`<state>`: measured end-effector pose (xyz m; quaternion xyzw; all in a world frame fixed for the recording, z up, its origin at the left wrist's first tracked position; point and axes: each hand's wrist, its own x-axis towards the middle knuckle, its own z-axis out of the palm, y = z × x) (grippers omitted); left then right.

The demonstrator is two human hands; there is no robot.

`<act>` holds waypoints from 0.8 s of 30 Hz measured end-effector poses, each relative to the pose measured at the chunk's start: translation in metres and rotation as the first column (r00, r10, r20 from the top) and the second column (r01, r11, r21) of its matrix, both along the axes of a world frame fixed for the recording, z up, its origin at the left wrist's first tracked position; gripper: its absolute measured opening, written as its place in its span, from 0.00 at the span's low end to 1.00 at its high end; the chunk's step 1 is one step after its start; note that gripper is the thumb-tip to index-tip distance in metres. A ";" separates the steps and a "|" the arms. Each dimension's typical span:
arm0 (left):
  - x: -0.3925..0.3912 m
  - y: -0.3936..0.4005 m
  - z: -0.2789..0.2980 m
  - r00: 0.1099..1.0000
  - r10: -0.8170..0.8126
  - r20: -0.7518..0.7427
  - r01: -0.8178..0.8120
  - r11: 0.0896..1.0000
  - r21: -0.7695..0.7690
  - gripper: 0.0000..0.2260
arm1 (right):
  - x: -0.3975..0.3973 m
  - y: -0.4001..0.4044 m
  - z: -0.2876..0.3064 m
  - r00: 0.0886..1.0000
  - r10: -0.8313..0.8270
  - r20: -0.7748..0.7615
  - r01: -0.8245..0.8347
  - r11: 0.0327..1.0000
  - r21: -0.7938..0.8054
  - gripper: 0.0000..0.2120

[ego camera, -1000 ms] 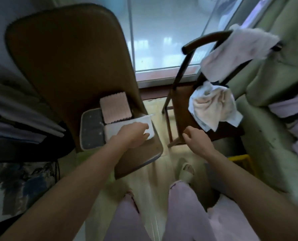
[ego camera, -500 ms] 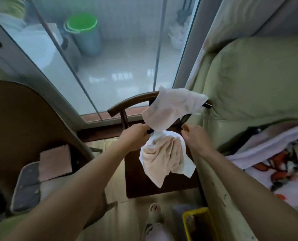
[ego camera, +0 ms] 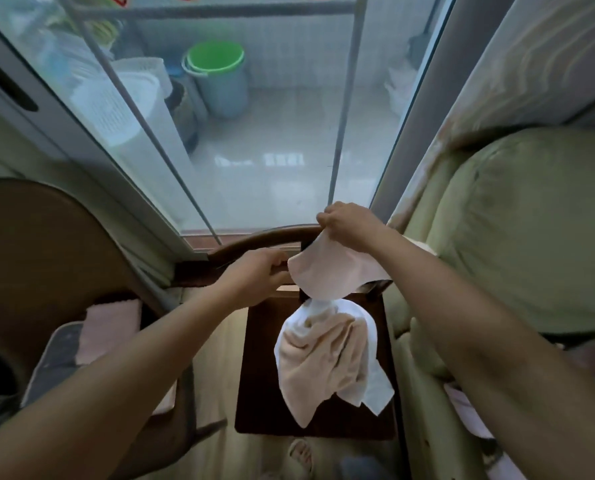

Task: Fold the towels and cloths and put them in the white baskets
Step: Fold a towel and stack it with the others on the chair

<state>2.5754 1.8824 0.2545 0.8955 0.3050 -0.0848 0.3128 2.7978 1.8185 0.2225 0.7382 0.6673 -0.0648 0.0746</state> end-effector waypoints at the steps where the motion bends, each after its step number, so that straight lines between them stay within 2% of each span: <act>1: -0.005 0.002 0.001 1.000 0.017 -0.008 -0.017 1.000 0.000 0.13 | -0.002 0.001 0.000 1.000 0.004 -0.005 -0.004 1.000 0.011 0.10; 3: -0.014 0.006 0.006 0.999 0.040 -0.004 -0.040 0.999 -0.006 0.17 | -0.010 -0.001 0.001 0.998 0.016 -0.063 -0.011 0.996 0.085 0.08; 5: -0.021 0.009 0.014 0.998 0.054 0.042 -0.053 0.998 -0.025 0.21 | -0.030 -0.006 0.011 0.968 -0.024 -0.249 0.065 0.985 0.159 0.05; 8: -0.040 0.012 0.025 0.992 0.052 0.118 -0.028 0.981 -0.193 0.26 | -0.076 -0.021 0.041 0.832 -0.066 -0.551 0.167 0.977 0.135 0.05; 9: -0.049 0.012 0.027 0.990 0.028 0.141 0.010 0.965 -0.264 0.24 | -0.089 -0.026 0.049 0.795 -0.046 -0.605 0.160 0.978 0.136 0.04; 11: -0.070 0.015 0.028 0.987 -0.013 0.158 0.064 0.943 -0.327 0.12 | -0.112 -0.032 0.063 0.751 -0.019 -0.660 0.152 0.978 0.145 0.03; 12: -0.081 0.016 0.031 0.988 -0.018 0.154 0.067 0.945 -0.321 0.05 | -0.123 -0.034 0.069 0.738 -0.025 -0.675 0.164 0.976 0.142 0.04; 13: -0.092 0.018 0.033 0.986 -0.015 0.163 0.066 0.947 -0.314 0.01 | -0.133 -0.036 0.074 0.728 -0.037 -0.685 0.179 0.974 0.137 0.04; 15: -0.116 0.020 0.037 0.981 0.008 0.194 0.052 0.951 -0.305 0.08 | -0.156 -0.042 0.082 0.731 -0.060 -0.680 0.202 0.971 0.131 0.04; 20: -0.177 0.021 0.057 0.970 -0.094 0.224 0.143 0.966 -0.216 0.15 | -0.228 -0.056 0.098 0.860 -0.077 -0.505 0.183 0.969 0.164 0.12; 24: -0.240 0.022 0.065 0.961 -0.067 0.267 0.118 0.977 -0.180 0.18 | -0.291 -0.070 0.096 0.841 -0.223 -0.493 0.319 0.940 0.118 0.21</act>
